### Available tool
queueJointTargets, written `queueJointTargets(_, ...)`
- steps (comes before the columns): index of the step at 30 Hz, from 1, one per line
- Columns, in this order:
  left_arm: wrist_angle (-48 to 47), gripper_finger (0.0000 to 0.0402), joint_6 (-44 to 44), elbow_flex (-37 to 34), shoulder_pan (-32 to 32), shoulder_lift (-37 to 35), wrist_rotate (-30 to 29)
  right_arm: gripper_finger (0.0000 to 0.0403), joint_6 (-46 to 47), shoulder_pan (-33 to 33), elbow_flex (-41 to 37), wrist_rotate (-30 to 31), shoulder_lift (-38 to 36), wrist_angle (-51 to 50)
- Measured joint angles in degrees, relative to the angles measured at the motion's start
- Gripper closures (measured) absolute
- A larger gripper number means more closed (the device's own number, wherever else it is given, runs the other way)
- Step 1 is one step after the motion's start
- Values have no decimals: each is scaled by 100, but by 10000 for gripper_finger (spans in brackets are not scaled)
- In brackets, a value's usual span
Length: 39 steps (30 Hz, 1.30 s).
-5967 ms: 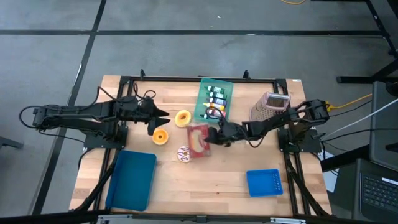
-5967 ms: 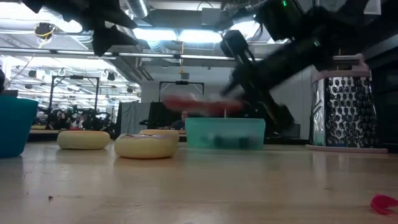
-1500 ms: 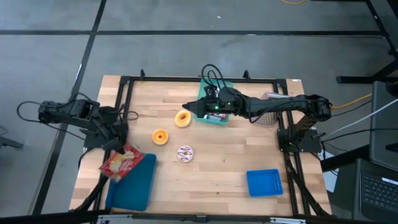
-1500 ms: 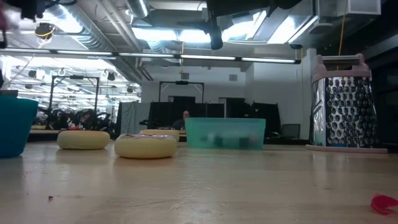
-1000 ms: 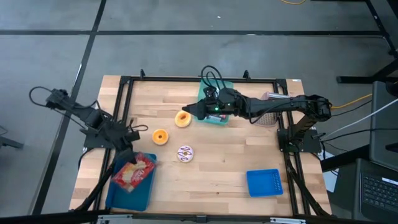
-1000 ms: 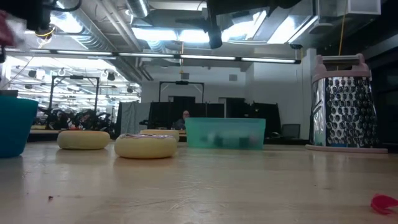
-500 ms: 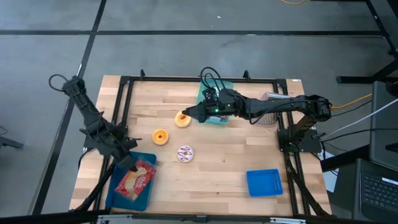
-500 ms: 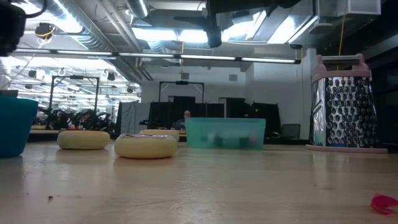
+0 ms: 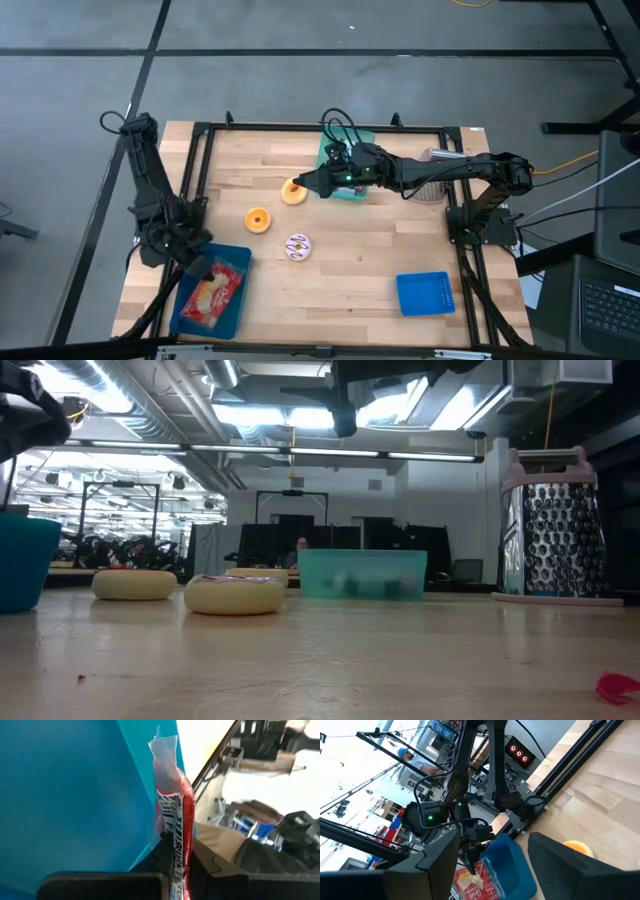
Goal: Pick & Place Food Item
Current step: Put the red popcorn bag into the dark blue bin
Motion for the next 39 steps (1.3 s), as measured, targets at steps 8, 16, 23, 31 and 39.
queueJointTargets(8,-5,382,-507,0,-404,270,-611,168,0,0,0,0,0,-2)
queueJointTargets(16,42,382,-645,0,-434,672,-790,168,4,31,0,0,0,-2)
queueJointTargets(23,254,382,-679,11,-428,1076,-991,168,114,37,0,0,0,-9)
queueJointTargets(31,704,342,-559,-1,-426,1322,-946,168,129,33,0,2,0,-9)
queueJointTargets(39,941,230,-543,-2,-428,1341,-762,168,129,33,0,32,0,-7)
